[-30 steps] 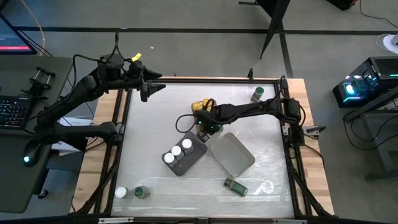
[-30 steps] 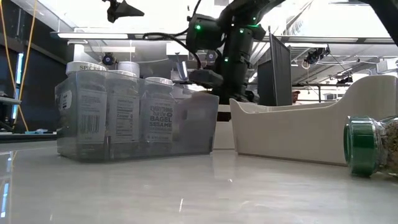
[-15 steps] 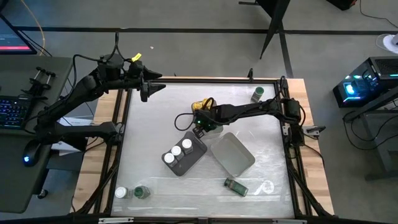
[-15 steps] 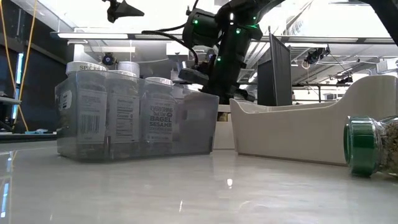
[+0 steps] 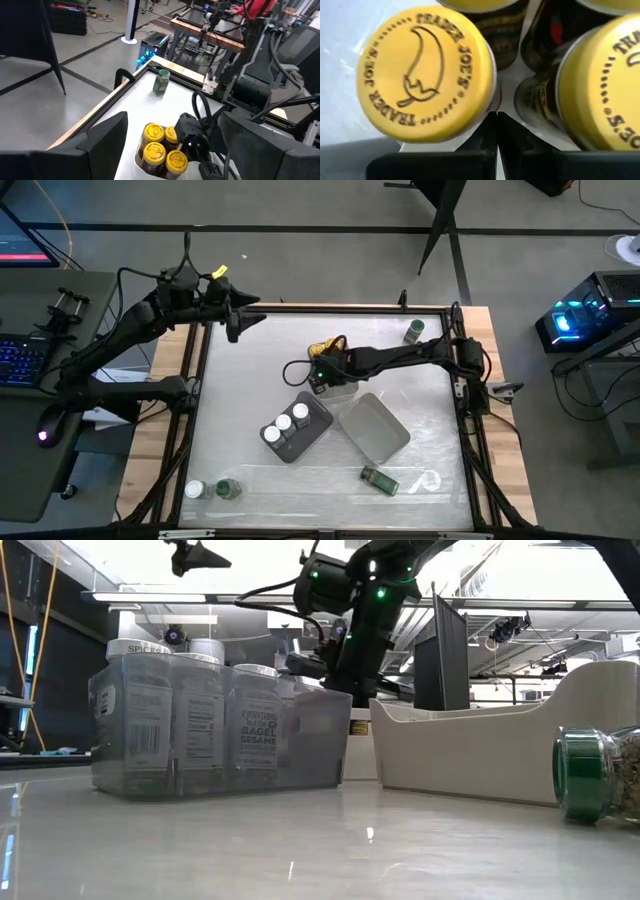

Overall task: Sort spices by type
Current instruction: Put the yellow seasoning bottle into the white bin, then put the bottom right green seasoning bottle into the gray bin

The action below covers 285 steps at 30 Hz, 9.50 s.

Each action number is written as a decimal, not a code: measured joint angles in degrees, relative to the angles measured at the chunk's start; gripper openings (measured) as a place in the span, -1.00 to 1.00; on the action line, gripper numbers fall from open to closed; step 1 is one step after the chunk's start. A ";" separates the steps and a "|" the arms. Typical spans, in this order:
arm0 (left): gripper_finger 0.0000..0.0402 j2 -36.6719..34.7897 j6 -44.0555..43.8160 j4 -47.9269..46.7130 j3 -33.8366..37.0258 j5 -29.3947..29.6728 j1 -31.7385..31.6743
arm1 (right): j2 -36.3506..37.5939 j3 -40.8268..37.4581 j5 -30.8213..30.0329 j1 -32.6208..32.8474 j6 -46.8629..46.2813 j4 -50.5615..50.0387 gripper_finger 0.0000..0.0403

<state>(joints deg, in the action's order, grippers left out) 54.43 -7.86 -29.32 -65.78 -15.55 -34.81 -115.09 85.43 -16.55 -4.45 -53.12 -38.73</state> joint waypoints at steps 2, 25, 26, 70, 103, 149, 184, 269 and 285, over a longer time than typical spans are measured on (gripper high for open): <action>0.52 0.00 0.00 0.00 0.00 0.15 0.00 | 0.61 0.00 2.91 -0.02 -0.35 -1.27 -1.00; 0.52 0.00 -1.03 -0.02 0.02 0.37 0.00 | 1.84 0.00 0.76 1.25 -1.49 5.92 -1.00; 0.52 0.00 -1.08 -0.03 0.02 0.37 0.00 | 1.84 0.00 0.25 1.23 -1.51 5.86 -1.00; 0.52 0.57 0.44 -0.89 0.02 -4.06 0.04 | 13.63 0.00 27.33 39.02 -20.25 -15.85 0.55; 0.52 1.11 -7.55 2.72 0.02 -2.12 7.32 | 0.41 -0.02 11.74 47.51 -17.95 -18.10 0.67; 0.52 33.90 41.01 -13.48 -22.51 8.12 32.52 | 23.04 0.01 13.75 23.39 18.02 -11.56 -0.04; 0.52 34.84 57.48 -11.22 -23.04 24.22 45.45 | 23.72 0.02 27.65 12.86 32.82 -2.53 -0.04; -0.19 36.60 52.12 -15.06 -23.03 23.55 45.38 | 27.98 -0.02 40.26 9.15 19.01 -1.23 0.88; -0.19 49.22 29.43 -14.35 -27.45 20.32 38.03 | 47.62 0.00 -0.26 20.08 -1.33 -35.19 0.82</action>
<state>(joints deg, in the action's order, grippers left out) 103.65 21.58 -43.67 -93.23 4.76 3.23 -67.47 85.43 -16.81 15.63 -54.45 -73.93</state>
